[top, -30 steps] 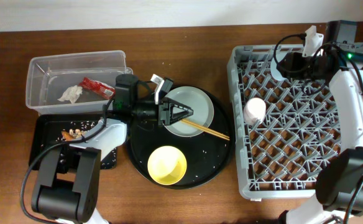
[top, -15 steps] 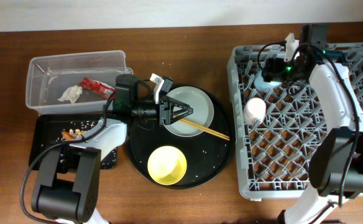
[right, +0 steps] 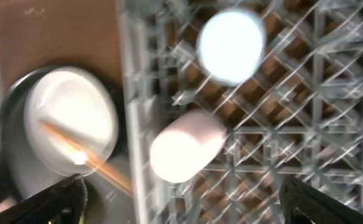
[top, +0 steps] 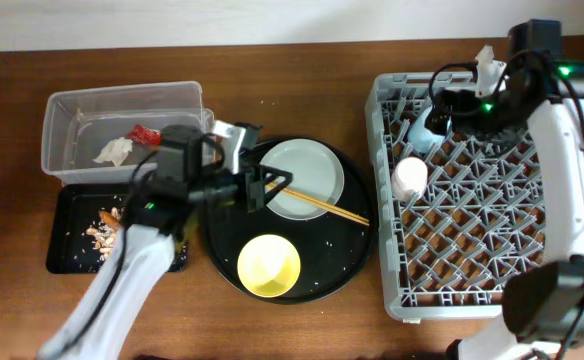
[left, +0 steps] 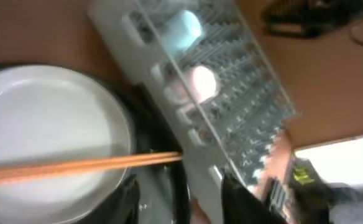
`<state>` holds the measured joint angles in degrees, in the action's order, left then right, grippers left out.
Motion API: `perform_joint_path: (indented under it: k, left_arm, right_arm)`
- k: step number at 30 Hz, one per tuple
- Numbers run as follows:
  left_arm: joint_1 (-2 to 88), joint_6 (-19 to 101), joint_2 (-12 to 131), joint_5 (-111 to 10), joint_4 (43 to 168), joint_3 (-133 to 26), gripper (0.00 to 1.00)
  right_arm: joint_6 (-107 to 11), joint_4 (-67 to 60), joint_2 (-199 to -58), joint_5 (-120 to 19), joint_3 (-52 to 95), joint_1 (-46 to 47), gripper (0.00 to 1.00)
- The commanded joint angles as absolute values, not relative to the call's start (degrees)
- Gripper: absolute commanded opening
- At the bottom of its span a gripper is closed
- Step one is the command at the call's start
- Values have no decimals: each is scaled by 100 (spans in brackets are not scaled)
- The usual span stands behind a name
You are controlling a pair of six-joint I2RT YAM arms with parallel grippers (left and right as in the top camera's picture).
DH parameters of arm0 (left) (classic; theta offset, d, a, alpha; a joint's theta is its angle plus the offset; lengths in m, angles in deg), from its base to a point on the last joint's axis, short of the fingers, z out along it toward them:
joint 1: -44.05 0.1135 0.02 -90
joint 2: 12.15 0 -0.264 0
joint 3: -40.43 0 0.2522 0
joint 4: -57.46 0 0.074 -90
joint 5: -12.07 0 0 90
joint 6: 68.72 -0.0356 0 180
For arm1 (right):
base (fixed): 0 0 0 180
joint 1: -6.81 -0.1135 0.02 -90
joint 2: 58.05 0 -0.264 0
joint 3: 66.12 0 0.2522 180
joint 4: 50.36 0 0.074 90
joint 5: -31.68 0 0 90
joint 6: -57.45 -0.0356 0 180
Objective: Sort waste into correct bins and load items into the dishwasher rack
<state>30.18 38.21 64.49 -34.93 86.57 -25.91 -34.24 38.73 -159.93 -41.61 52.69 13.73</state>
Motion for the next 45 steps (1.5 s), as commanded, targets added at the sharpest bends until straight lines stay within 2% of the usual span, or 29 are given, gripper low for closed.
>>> perform_joint_path:
  k: [1,2,3,5,7,9,11,13,16,19,24,28,34,45]
  left_arm:
    - [2898,3312,4976,-5663,9921,-2554,53]
    - [2874,3148,4687,-5718,10100,-2554,68]
    - [2868,3100,4217,-5722,10345,-2554,99]
    - [2868,3098,3690,-5902,10625,-2554,99]
    - [2872,3102,3432,-6643,10655,-2554,99]
    - [2872,3428,3312,-7561,10721,-2554,99]
    - [2913,3845,3441,-8278,10891,-2554,99]
    - [3117,4079,3822,-8315,10968,-2554,99]
    - [3576,4160,4772,-7670,10904,-2580,99]
    - [4332,4097,5498,-6938,11121,-2797,99]
    - [5766,4101,5717,-6374,11287,-2943,99]
    - [5976,4118,5717,-6428,11245,-2943,99]
    - [5976,4121,5717,-6435,11247,-2943,99]
    - [5976,4118,5717,-6435,11247,-2943,99]
  right_arm:
    - [-3457,4240,-16022,-3282,5282,1303,98]
    - [-3455,4347,-16022,-3191,5282,1255,99]
    - [-3457,4430,-16022,-3121,5282,1154,93]
    - [-3455,4465,-16022,-3048,5280,789,75]
    - [-3457,4487,-16022,-3068,5274,328,55]
    - [-3509,4507,-16022,-3083,5171,-269,49]
    - [-3813,4417,-16022,-3368,4946,-817,48]
    - [-3929,4242,-16022,-3650,4694,-1466,49]
    - [-4425,3956,-16022,-3730,4467,-2483,49]
    - [-5345,3694,-16022,-4583,4345,-3285,49]
    - [-6314,2408,-16043,-5278,3429,-4618,49]
    - [-6434,1545,-16041,-5263,2662,-5103,49]
    - [-6436,592,-16061,-5492,2275,-5617,48]
    - [-6438,192,-16437,-5899,2198,-5656,47]
